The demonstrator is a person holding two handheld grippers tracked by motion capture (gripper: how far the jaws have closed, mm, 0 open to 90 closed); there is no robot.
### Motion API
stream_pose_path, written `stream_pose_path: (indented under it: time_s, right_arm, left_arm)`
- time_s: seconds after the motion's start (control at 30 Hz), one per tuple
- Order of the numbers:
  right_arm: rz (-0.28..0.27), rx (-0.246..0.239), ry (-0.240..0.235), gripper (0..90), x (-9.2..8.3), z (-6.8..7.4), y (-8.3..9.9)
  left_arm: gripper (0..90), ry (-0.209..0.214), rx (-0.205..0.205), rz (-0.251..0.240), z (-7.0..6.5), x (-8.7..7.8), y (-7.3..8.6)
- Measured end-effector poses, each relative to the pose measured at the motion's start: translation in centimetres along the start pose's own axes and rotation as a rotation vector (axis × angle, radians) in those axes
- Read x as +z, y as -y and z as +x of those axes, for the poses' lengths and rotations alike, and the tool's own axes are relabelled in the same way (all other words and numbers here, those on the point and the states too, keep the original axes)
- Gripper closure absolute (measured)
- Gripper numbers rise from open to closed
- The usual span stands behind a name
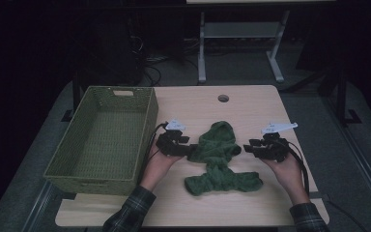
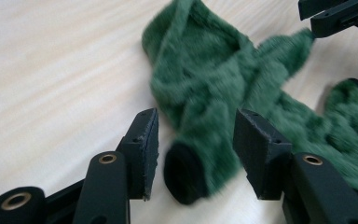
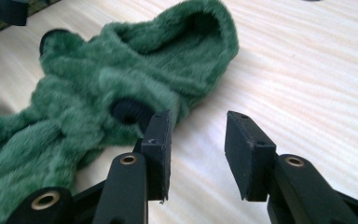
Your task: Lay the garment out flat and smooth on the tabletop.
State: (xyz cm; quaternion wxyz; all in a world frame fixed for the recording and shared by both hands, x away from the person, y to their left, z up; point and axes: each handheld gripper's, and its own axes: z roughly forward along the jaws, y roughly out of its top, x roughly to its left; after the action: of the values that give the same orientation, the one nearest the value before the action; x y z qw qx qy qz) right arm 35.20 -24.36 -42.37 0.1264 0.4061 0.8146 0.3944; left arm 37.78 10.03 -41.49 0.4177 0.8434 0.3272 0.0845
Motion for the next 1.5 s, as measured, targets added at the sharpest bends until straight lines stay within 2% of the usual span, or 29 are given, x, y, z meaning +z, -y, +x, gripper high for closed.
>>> stream_pose_path:
  time_s: [0.07, 0.13, 0.23, 0.3, 0.4, 0.53, 0.63, 0.67, 0.73, 0.77, 0.87, 0.97, 1.0, 1.03, 1.13, 1.27, 1.3, 1.37, 1.43, 1.47, 1.5]
  right_arm:
    - [-0.011, 0.014, -0.007, 61.5, 0.2, -0.3, -0.5]
    - [0.009, 0.008, 0.003, 61.6, 0.5, -0.6, -1.1]
    - [0.017, 0.019, 0.000, 62.2, 1.0, -1.0, -2.0]
    - [0.009, 0.014, 0.006, 62.2, 1.4, -1.3, -2.6]
    - [0.033, 0.029, 0.005, 61.7, 2.3, -1.7, -3.3]
    - [0.032, 0.043, -0.005, 61.5, 3.5, -2.0, -3.7]
    - [0.044, 0.058, -0.014, 60.8, 4.3, -2.0, -3.8]
    - [0.049, 0.057, -0.016, 60.3, 4.6, -2.0, -3.9]
    - [0.058, 0.059, -0.017, 58.8, 5.0, -1.9, -4.0]
    - [0.061, 0.058, -0.016, 58.7, 5.2, -2.0, -4.0]
    - [0.075, 0.072, -0.021, 58.3, 5.7, -2.2, -3.9]
    - [0.085, 0.079, -0.028, 58.2, 6.0, -2.3, -3.8]
    - [0.087, 0.082, -0.033, 58.2, 6.2, -2.2, -3.7]
    - [0.098, 0.086, -0.034, 58.2, 6.5, -2.2, -3.6]
    - [0.105, 0.104, -0.043, 58.2, 7.2, -2.3, -3.6]
    - [0.124, 0.111, -0.044, 61.0, 8.2, -2.1, -3.7]
    - [0.132, 0.114, -0.040, 65.3, 8.4, -2.0, -3.7]
    - [0.140, 0.107, -0.022, 72.3, 8.6, -2.0, -3.8]
    - [0.148, 0.096, -0.001, 82.0, 8.5, -1.9, -3.7]
    - [0.148, 0.088, 0.013, 84.8, 8.4, -1.9, -3.7]
    - [0.150, 0.086, 0.019, 85.9, 8.4, -1.9, -3.7]
  left_arm:
    - [49.9, 0.002, 0.009, 0.013, 0.5, 0.5, -0.7]
    - [49.8, 0.009, 0.008, 0.015, 0.8, 0.7, -1.1]
    - [49.8, 0.003, 0.023, 0.035, 1.7, 1.9, -2.4]
    - [49.8, 0.007, 0.017, 0.040, 2.2, 2.6, -2.8]
    - [49.1, 0.014, 0.009, 0.043, 2.9, 3.6, -3.4]
    - [48.4, 0.023, 0.014, 0.055, 3.4, 5.1, -3.8]
    - [48.3, 0.039, 0.009, 0.065, 3.5, 6.0, -4.0]
    - [48.2, 0.059, 0.017, 0.078, 3.4, 6.8, -4.0]
    - [47.9, 0.070, 0.010, 0.081, 3.1, 7.5, -3.9]
    - [47.8, 0.073, 0.026, 0.099, 3.0, 7.8, -3.9]
    - [47.9, 0.069, 0.033, 0.130, 2.8, 8.6, -3.6]
    - [49.6, 0.080, 0.021, 0.143, 2.9, 8.9, -3.4]
    - [51.7, 0.079, 0.014, 0.143, 2.9, 8.9, -3.3]
    - [57.5, 0.076, 0.033, 0.158, 2.9, 8.8, -3.3]
    - [67.7, 0.075, 0.032, 0.173, 2.8, 8.8, -3.3]
    - [77.5, 0.070, 0.036, 0.189, 2.6, 8.9, -3.2]
    - [80.8, 0.073, 0.047, 0.202, 2.7, 8.8, -3.2]
    - [85.3, 0.058, 0.030, 0.184, 2.6, 8.6, -3.2]
    - [86.8, 0.049, 0.030, 0.179, 2.8, 8.1, -3.2]
    - [87.1, 0.049, 0.030, 0.179, 2.8, 8.1, -3.2]
    - [87.3, 0.038, 0.018, 0.158, 3.0, 7.6, -3.1]
